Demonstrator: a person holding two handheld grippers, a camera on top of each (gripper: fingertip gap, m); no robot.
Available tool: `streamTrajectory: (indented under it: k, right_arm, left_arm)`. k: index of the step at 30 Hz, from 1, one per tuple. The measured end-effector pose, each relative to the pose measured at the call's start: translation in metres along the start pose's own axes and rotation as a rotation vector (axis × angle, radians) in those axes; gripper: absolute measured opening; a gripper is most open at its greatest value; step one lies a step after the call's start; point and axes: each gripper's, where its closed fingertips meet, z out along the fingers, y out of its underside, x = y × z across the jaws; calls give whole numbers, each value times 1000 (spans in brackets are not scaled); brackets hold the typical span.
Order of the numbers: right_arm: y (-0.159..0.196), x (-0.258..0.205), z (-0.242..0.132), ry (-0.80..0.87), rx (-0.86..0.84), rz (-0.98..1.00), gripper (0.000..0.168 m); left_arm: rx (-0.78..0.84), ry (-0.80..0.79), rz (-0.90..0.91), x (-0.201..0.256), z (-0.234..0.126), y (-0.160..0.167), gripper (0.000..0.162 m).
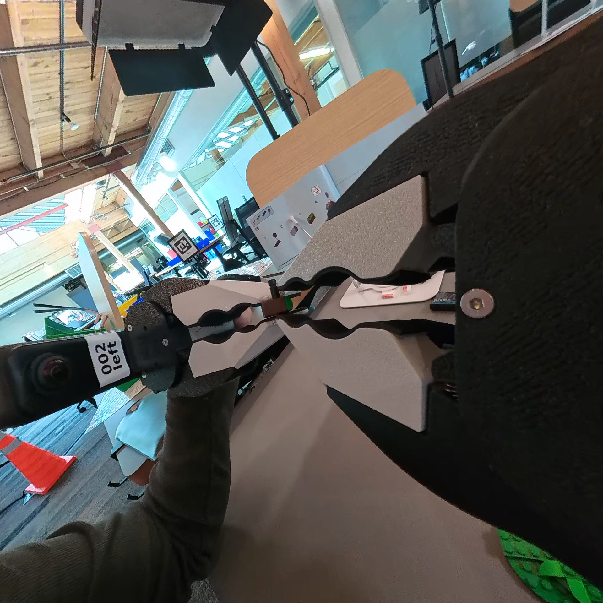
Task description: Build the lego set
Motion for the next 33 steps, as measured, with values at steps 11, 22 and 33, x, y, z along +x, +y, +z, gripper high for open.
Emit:
streamTrajectory:
  k: [11,22,33]
  right_arm:
    - [-12,1,-3,-24,94,77,30]
    - [-16,-3,-1,-41,125,75,26]
    - [-19,0,-2,-31,166,110,22]
  left_arm:
    - [29,9,-32,-1,-3,-3,5]
    - [88,44,-89,1,-5,-13,5]
    - [115,89,-181,2,-6,-14,6]
